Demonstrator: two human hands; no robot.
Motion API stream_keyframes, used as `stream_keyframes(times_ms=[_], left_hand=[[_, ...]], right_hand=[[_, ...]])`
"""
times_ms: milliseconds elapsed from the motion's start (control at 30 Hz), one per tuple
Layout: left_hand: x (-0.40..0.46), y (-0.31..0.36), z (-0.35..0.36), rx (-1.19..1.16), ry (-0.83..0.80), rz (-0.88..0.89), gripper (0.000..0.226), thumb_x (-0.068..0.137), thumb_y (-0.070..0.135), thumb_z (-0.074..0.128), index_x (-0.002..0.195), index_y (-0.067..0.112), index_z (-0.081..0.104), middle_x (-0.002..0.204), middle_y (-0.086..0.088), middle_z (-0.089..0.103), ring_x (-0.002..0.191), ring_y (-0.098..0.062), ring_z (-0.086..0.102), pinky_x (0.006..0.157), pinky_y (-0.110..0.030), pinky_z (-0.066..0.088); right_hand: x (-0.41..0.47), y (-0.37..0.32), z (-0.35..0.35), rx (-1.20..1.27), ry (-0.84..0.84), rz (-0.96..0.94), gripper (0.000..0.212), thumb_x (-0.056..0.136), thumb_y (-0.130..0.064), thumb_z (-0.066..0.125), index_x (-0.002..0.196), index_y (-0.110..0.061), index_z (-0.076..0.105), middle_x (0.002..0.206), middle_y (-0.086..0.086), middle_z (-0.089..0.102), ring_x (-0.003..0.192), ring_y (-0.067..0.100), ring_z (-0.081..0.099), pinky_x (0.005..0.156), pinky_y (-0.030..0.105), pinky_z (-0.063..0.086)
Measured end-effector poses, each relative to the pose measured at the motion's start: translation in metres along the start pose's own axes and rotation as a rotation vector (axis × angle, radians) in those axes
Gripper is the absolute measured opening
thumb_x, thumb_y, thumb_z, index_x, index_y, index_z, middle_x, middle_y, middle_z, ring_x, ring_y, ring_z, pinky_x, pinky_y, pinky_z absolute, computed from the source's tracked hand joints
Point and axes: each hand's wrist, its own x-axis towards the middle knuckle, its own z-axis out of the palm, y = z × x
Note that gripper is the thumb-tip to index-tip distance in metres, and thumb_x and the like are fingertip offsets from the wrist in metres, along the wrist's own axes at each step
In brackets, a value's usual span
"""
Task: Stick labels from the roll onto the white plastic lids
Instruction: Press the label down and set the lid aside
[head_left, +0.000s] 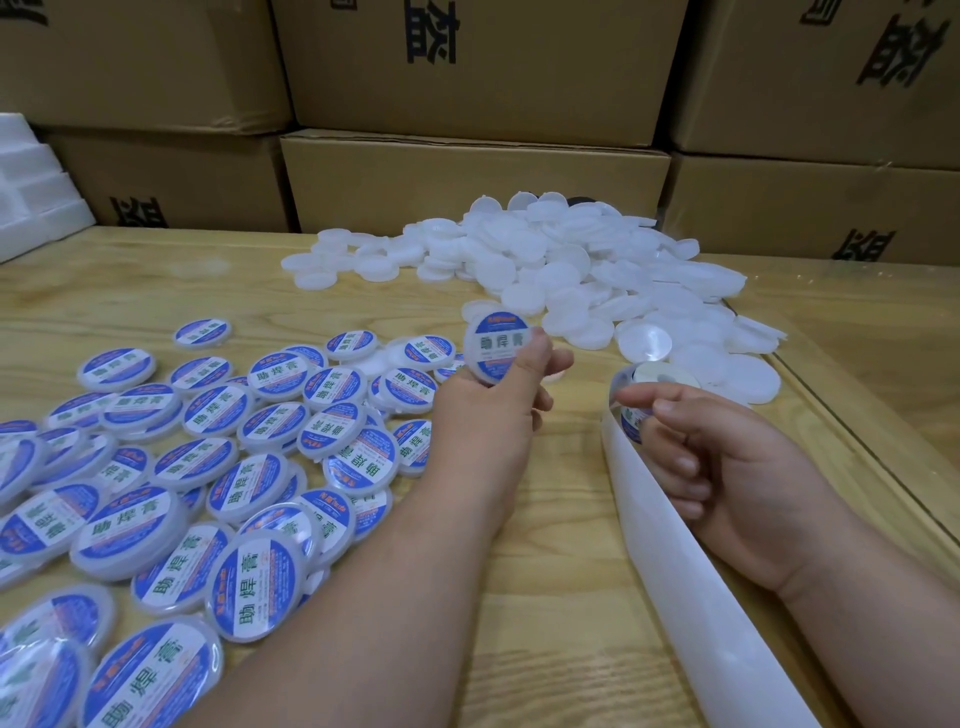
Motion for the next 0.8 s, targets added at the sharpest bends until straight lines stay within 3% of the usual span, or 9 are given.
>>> stream_keyframes(times_ms=[100, 200, 367, 567, 800], left_hand=[[0.002, 0.003, 0.002, -0.125, 0.018, -0.049, 0.040, 0.098, 0.056, 0.053, 0.093, 0.024, 0.077, 0.088, 0.000, 0.080, 0.054, -0.007, 0.055, 0.057, -0.020, 0.048], [0.006, 0.004, 0.003, -0.270, 0.096, -0.097, 0.054, 0.102, 0.062, 0.038, 0.100, 0.017, 0.068, 0.080, -0.006, 0.078, 0.047, -0.010, 0.054, 0.049, -0.019, 0.047], [0.010, 0.006, 0.000, -0.591, 0.207, -0.179, 0.043, 0.105, 0.057, 0.031, 0.104, 0.020, 0.053, 0.068, -0.005, 0.074, 0.044, -0.013, 0.056, 0.044, -0.021, 0.045], [0.011, 0.010, -0.002, -0.818, 0.284, -0.263, 0.037, 0.106, 0.054, 0.032, 0.109, 0.023, 0.052, 0.066, -0.005, 0.072, 0.044, -0.016, 0.056, 0.044, -0.021, 0.044], [0.016, 0.010, -0.007, -0.977, 0.231, -0.298, 0.058, 0.104, 0.063, 0.024, 0.127, 0.016, 0.049, 0.073, -0.005, 0.073, 0.044, -0.016, 0.054, 0.047, -0.022, 0.045]], right_hand=[[0.000, -0.001, 0.000, 0.000, -0.006, 0.001, 0.032, 0.067, -0.023, 0.070, 0.097, -0.011, 0.076, 0.056, 0.001, 0.032, 0.042, 0.011, 0.024, 0.035, 0.021, 0.025], [0.000, -0.001, 0.000, -0.006, -0.004, -0.007, 0.038, 0.064, -0.028, 0.072, 0.097, -0.012, 0.075, 0.057, 0.000, 0.032, 0.042, 0.010, 0.025, 0.034, 0.021, 0.025], [-0.001, -0.001, 0.002, 0.009, 0.023, 0.000, 0.026, 0.073, -0.022, 0.062, 0.092, -0.013, 0.076, 0.057, 0.000, 0.031, 0.041, 0.010, 0.025, 0.034, 0.021, 0.023], [-0.001, -0.003, 0.005, 0.013, 0.039, 0.010, 0.023, 0.072, -0.022, 0.062, 0.087, -0.014, 0.077, 0.056, 0.000, 0.031, 0.041, 0.010, 0.024, 0.034, 0.021, 0.022], [-0.002, -0.003, 0.005, -0.006, 0.051, 0.013, 0.023, 0.073, -0.023, 0.061, 0.087, -0.014, 0.077, 0.055, 0.000, 0.032, 0.041, 0.010, 0.024, 0.034, 0.020, 0.022]])
